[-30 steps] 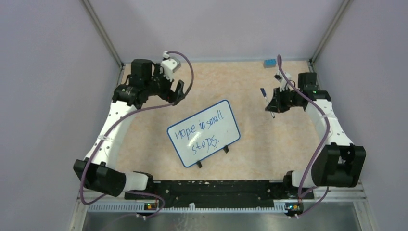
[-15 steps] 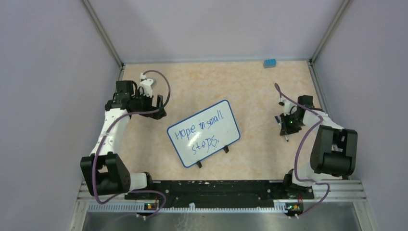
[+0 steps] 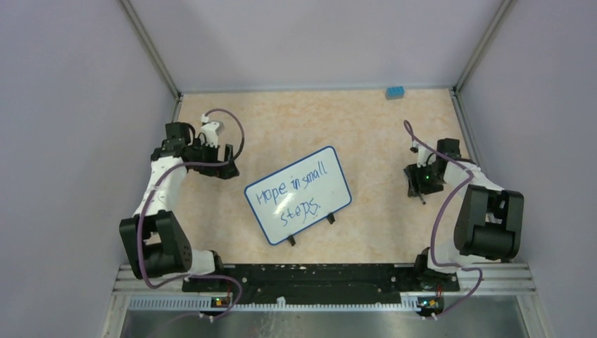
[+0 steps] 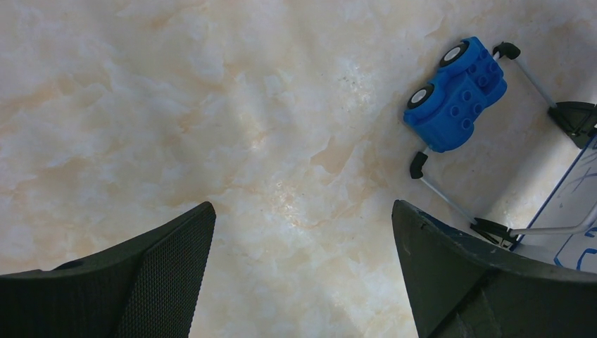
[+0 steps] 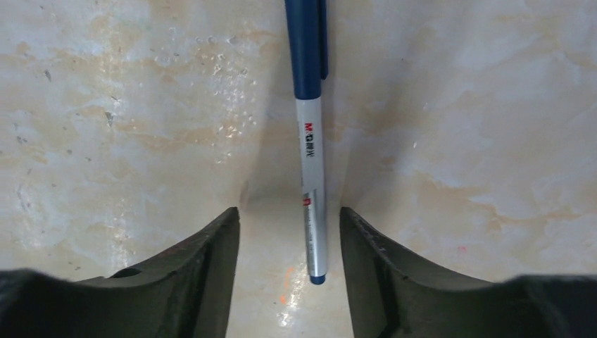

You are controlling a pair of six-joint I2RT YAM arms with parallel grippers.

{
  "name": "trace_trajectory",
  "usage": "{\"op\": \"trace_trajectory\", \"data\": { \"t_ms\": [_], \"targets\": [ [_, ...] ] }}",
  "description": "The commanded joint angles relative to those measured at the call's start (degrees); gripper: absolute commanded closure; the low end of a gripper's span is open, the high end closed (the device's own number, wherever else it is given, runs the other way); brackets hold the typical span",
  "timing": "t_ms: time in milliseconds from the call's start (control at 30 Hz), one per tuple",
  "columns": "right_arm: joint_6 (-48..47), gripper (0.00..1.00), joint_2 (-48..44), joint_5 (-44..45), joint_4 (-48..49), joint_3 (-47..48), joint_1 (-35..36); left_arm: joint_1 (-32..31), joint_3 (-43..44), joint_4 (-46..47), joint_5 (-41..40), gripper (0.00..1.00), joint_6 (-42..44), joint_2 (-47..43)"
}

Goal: Write a sentence on the whiteboard
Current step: Reset both arms

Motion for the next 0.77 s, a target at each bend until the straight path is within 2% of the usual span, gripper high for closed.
{"op": "trace_trajectory", "data": {
  "t_ms": [0, 100, 200, 267, 467, 567, 733],
  "targets": [
    [0.8, 0.44, -3.9, -2.1, -4.8, 4.6, -0.6, 1.4, 4.2, -2.3, 3.1, 0.01, 1.3, 3.2],
    [1.7, 0.32, -5.1, -6.0, -7.7, 9.6, -0.7, 2.9, 8.0, -3.9, 5.1, 0.01, 1.6, 5.7],
    [3.3, 0.28, -5.3, -9.9, -9.4, 16.0, -1.1, 5.4, 14.3, -5.7, 6.3, 0.01, 1.5, 9.0],
    [4.5, 0.23, -5.0, -11.7, -9.7, 20.8, -1.7, 8.1, 19.5, -6.2, 7.7, 0.01, 0.9, 11.1],
    [8.0, 0.20, -2.1, -16.0, -8.6, 34.3, -3.9, 13.3, 34.4, -7.9, 8.3, 0.01, -0.6, 16.9],
    [9.5, 0.20, -0.7, -17.1, -7.1, 36.9, -5.3, 14.7, 36.4, -6.8, 7.4, 0.01, -1.6, 18.3],
    [9.5, 0.20, -0.4, -16.9, -5.8, 37.5, -5.8, 15.6, 34.2, -4.0, 6.9, 0.01, -2.3, 17.9]
  ]
}}
